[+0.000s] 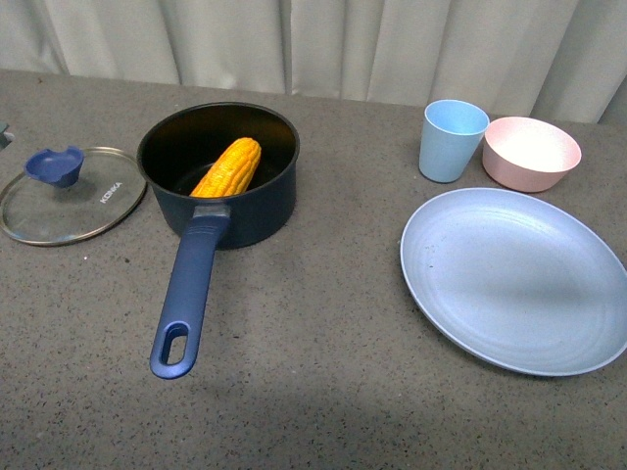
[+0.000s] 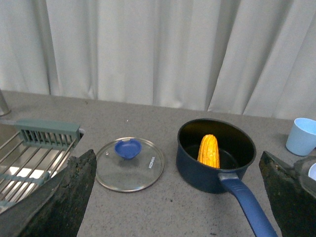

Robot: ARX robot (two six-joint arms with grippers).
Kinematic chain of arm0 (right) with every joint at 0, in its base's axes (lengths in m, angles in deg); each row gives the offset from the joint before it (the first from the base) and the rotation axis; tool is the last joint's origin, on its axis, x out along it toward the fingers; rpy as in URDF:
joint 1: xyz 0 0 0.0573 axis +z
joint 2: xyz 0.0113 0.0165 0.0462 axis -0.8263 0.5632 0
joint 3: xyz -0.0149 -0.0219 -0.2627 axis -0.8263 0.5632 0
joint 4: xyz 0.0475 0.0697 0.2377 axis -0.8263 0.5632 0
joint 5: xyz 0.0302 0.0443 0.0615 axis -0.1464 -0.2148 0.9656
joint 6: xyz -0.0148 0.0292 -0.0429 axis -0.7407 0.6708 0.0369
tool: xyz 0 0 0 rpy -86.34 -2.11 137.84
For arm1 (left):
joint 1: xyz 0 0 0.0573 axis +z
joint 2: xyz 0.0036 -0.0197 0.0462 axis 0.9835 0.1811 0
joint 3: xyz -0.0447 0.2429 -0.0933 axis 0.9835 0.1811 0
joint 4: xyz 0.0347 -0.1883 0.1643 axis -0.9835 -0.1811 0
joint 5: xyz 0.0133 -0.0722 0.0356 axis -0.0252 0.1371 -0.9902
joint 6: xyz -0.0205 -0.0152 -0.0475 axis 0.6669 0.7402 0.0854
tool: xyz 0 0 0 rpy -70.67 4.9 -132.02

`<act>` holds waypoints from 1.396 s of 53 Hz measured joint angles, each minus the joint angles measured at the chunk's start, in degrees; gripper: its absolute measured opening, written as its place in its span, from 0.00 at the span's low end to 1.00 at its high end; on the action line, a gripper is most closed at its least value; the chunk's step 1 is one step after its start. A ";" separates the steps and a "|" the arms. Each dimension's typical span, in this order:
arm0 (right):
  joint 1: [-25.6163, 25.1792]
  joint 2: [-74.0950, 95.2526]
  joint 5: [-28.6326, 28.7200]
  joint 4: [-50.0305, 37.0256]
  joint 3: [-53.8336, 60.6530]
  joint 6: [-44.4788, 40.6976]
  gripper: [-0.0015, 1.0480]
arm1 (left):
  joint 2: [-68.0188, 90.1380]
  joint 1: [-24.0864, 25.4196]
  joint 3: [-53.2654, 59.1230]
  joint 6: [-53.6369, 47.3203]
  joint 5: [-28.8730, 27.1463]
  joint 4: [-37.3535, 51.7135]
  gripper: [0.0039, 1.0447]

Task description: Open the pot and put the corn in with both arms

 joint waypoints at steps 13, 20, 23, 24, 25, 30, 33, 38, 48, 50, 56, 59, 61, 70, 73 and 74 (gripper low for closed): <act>-3.02 -10.67 2.67 -2.49 7.26 -2.16 0.27 | -0.02 0.00 0.00 0.00 0.02 -0.04 0.94; -4.26 -15.39 3.69 0.04 10.12 -2.40 0.08 | -0.02 0.00 0.00 0.00 0.02 -0.04 0.94; -4.76 -17.88 4.15 1.29 11.10 -2.67 0.01 | -0.02 0.00 0.00 0.00 0.02 -0.04 0.94; -4.94 -18.88 4.37 1.88 11.47 -2.54 0.01 | -0.02 0.00 0.00 0.00 0.02 -0.04 0.94; -5.09 -19.87 4.57 2.45 11.85 -2.58 0.01 | -0.02 0.00 0.00 0.00 0.02 -0.04 0.94; -5.84 -23.61 5.64 4.87 13.16 -2.58 0.01 | -0.02 0.00 0.00 0.00 0.00 -0.04 0.94; -7.89 -25.92 8.76 6.62 13.88 -2.64 0.01 | -0.02 0.00 0.00 0.00 0.02 -0.04 0.94; -9.66 -29.86 9.14 9.38 14.88 -2.62 0.01 | -0.02 0.00 0.00 0.00 0.02 -0.04 0.94; -10.01 -39.19 9.35 16.87 16.76 -2.62 0.01 | -0.02 0.00 0.00 0.00 0.02 -0.04 0.94; -10.01 -41.48 9.35 18.75 17.09 -2.62 0.01 | -0.02 0.00 0.00 0.00 0.02 -0.04 0.94; -10.01 -47.93 9.51 24.41 17.62 -2.62 0.01 | -0.02 0.00 0.00 0.00 0.02 -0.04 0.94; -10.01 -50.38 9.51 26.58 17.79 -2.62 0.01 | -0.02 0.00 0.00 0.00 0.02 -0.04 0.94; -10.01 -52.39 9.51 28.39 17.81 -2.62 0.01 | -0.02 0.00 0.00 0.00 0.02 -0.04 0.94; -10.01 -59.45 9.53 34.93 17.84 -2.62 0.01 | -0.02 0.00 0.00 0.00 0.02 -0.04 0.94; -10.01 -61.33 9.53 36.68 17.84 -2.62 0.01 | -0.02 0.00 0.00 0.00 0.02 -0.04 0.94; -10.01 -61.86 9.53 37.20 17.84 -2.62 0.01 | -0.02 0.00 0.00 0.00 0.02 -0.04 0.94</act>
